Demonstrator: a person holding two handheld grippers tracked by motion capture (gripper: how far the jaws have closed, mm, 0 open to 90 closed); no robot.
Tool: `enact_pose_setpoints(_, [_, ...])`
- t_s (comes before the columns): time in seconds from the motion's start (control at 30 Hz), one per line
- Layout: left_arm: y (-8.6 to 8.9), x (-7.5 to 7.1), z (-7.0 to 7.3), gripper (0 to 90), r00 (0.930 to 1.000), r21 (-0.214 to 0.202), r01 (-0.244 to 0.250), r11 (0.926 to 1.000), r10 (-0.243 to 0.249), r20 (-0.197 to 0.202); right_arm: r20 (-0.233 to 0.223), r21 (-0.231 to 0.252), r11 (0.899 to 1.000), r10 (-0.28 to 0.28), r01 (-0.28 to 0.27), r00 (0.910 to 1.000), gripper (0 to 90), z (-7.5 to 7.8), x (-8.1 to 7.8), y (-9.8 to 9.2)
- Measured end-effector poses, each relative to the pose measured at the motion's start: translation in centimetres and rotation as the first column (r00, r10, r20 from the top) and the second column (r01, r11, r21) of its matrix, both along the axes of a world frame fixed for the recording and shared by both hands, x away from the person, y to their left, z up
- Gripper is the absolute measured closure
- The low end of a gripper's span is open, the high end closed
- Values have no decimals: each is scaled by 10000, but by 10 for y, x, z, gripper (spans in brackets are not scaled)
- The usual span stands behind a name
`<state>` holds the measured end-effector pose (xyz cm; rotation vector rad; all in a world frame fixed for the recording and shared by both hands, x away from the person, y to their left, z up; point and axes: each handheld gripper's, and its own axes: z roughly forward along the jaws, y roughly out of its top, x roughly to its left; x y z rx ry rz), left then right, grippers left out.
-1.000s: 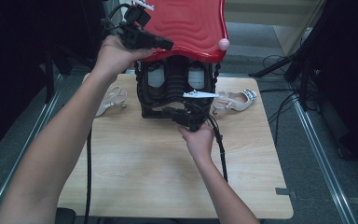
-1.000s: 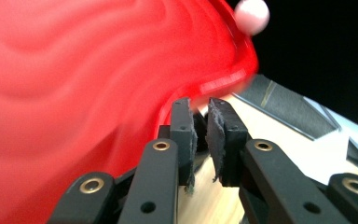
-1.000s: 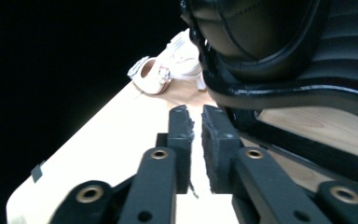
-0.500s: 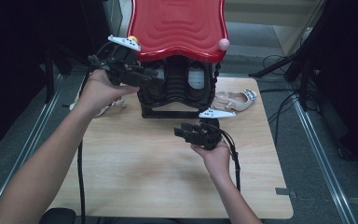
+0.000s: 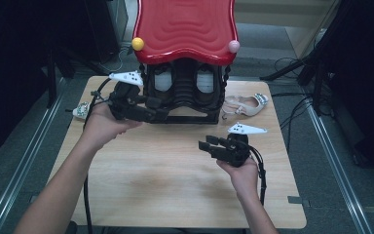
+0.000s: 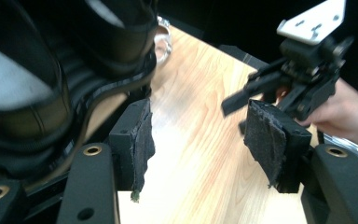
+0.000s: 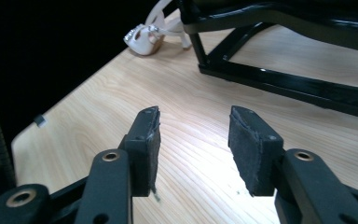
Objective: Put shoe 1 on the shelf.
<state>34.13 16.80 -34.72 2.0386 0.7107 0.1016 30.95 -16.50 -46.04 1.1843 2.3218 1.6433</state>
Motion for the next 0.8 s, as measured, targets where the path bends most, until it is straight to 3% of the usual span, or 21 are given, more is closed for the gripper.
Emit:
enact_pose_setpoints(0.17, [14, -8, -38, 417, 9988, 30, -300, 9995, 301, -392, -139, -69, 9997, -214, 213, 9997, 540, -10, -6, -18])
enact_pose_setpoints(0.2, [14, -8, -38, 419, 9988, 30, -300, 9995, 301, -392, -139, -69, 9997, -214, 213, 9997, 540, -10, -6, -18])
enact_pose_setpoints(0.33, [24, -15, -61, 420, 9975, 137, -531, 9985, 537, -462, -234, -236, 9995, -231, 226, 9995, 535, -17, -9, -26])
enact_pose_setpoints(0.5, [29, -20, -75, 419, 9967, 23, -585, 9983, 586, -570, -208, -317, 9990, -328, 321, 9992, 530, -22, -9, -31])
enact_pose_setpoints(0.8, [49, -27, -105, 418, 9888, 87, -1268, 9919, 1271, -784, -312, -359, 9982, -492, 481, 9983, 533, -28, 2, -35])
